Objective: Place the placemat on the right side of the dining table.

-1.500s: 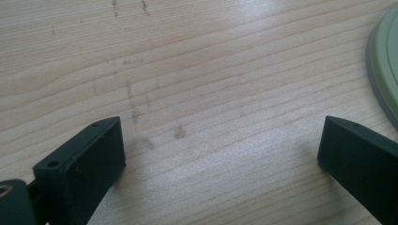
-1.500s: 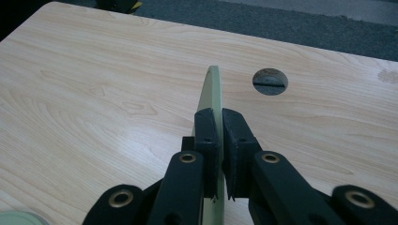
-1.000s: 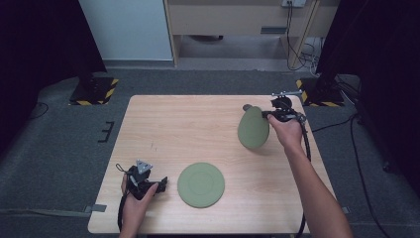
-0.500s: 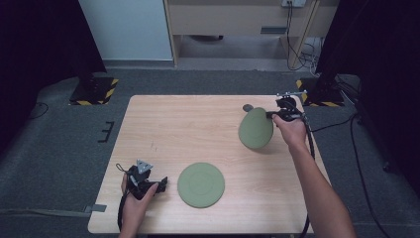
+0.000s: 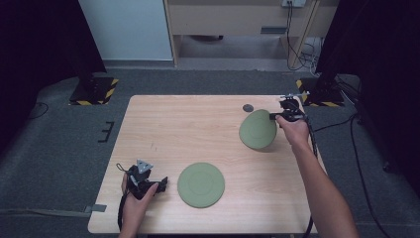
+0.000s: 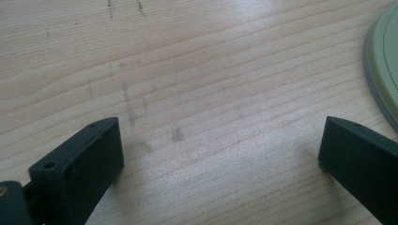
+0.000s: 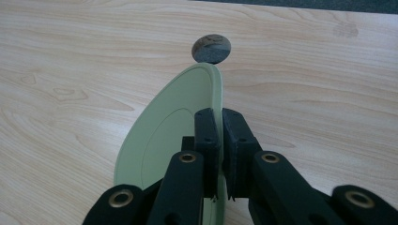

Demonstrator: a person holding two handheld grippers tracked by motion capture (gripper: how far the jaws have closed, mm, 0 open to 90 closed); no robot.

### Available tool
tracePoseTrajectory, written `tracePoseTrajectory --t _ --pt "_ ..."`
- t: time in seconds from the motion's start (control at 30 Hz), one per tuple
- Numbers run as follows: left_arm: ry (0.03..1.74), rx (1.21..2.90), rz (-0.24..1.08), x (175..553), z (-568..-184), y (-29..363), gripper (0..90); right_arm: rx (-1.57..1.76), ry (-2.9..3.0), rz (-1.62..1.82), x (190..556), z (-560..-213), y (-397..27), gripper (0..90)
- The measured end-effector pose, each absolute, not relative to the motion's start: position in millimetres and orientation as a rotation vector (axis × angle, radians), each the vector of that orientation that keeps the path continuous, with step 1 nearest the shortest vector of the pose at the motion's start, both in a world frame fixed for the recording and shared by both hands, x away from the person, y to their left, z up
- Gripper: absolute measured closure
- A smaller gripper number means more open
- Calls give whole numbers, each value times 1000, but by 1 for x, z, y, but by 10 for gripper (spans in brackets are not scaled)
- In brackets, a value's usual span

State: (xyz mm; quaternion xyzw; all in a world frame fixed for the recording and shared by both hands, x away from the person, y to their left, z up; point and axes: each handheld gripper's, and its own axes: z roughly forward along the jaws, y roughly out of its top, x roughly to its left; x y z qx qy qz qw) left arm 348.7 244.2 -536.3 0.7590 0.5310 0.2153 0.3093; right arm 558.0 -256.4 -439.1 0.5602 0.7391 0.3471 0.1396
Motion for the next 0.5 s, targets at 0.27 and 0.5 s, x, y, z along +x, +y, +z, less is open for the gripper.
tracePoseTrajectory --t 0.27,0.5 --pt "1403 2005 569 349 -536 244 0 1659 2135 1006 564 -454 -270 859" --pt "1403 2005 570 349 -536 244 0 1692 2136 1025 566 -466 -281 858"
